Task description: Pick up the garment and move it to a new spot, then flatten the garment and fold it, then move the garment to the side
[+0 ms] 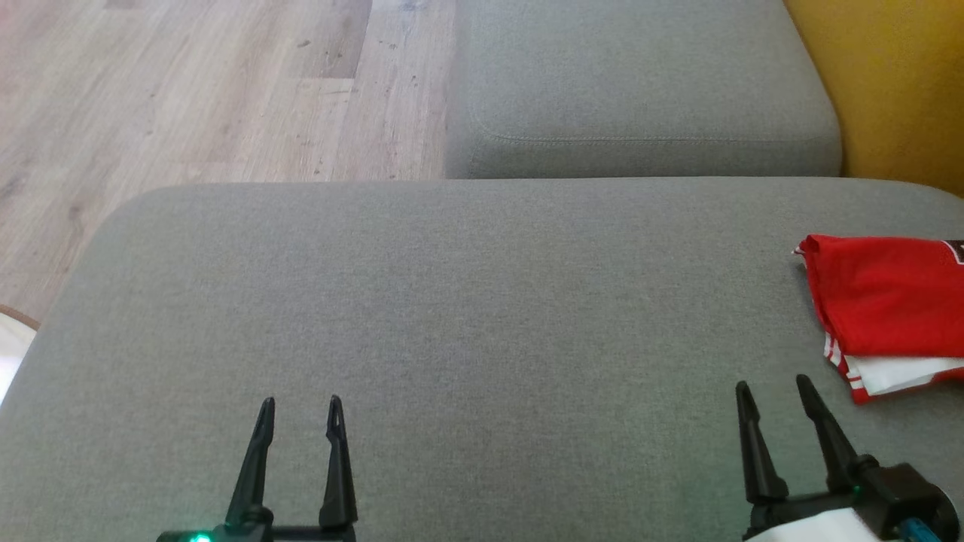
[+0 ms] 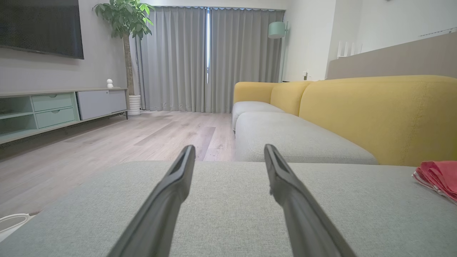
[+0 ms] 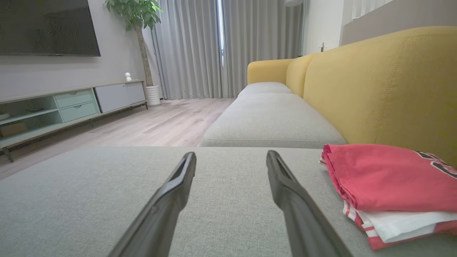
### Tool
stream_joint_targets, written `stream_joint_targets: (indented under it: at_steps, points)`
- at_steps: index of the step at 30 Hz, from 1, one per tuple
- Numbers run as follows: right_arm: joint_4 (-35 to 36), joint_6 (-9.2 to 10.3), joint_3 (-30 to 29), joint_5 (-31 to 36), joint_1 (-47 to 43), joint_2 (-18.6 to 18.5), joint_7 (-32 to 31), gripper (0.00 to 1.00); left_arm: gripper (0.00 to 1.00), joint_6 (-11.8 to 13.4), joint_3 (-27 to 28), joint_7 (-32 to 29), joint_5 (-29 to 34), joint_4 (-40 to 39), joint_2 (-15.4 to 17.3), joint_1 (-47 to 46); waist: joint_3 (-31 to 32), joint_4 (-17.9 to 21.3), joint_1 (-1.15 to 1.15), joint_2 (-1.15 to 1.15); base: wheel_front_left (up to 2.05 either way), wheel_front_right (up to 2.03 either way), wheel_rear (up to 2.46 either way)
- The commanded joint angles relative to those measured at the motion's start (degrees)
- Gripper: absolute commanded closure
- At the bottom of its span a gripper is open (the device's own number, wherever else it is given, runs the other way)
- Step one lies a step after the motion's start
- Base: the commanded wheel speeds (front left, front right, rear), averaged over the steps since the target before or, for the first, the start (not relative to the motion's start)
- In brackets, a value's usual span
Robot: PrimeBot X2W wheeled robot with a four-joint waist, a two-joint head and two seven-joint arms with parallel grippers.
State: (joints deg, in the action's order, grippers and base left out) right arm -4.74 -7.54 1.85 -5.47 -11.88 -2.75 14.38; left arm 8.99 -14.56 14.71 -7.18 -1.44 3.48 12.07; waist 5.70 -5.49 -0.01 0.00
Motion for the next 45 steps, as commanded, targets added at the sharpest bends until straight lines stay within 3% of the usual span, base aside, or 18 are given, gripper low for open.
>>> stream_joint_targets:
  at_steps: [1,11,12,17,45]
  points:
    - [1.96,0.05,0.85,0.21,1.84,-0.34,0.61,0.0,0.0,-0.36,2.31,0.29,-0.45,-1.46,-0.38,-2.03,0.14,0.15,0.01,0.0,0.0,0.0,0.0]
    - [1.86,0.05,0.15,0.17,1.8,-0.15,0.62,0.0,0.0,-1.05,2.44,0.29,-0.68,-0.67,-0.54,-1.91,0.64,0.4,0.01,0.0,0.0,0.0,0.0]
    - [-0.01,0.0,-0.83,-0.03,0.0,0.13,0.0,1.0,1.0,-0.95,0.2,-0.02,-0.37,1.04,-0.09,0.06,0.65,0.4,0.01,0.0,0.0,0.0,0.0]
    - [-2.99,0.0,-0.47,-0.59,-0.76,0.13,-0.14,1.0,1.0,-0.94,-0.14,-0.06,-0.96,4.01,-0.09,0.73,0.61,0.45,0.01,0.0,0.0,0.0,0.0]
    - [-4.4,0.01,-1.06,-21.11,3.47,-0.85,-3.87,1.0,1.0,-4.51,3.27,-3.74,-21.17,6.89,0.86,-3.62,-0.85,1.59,0.01,0.0,0.0,0.0,0.0]
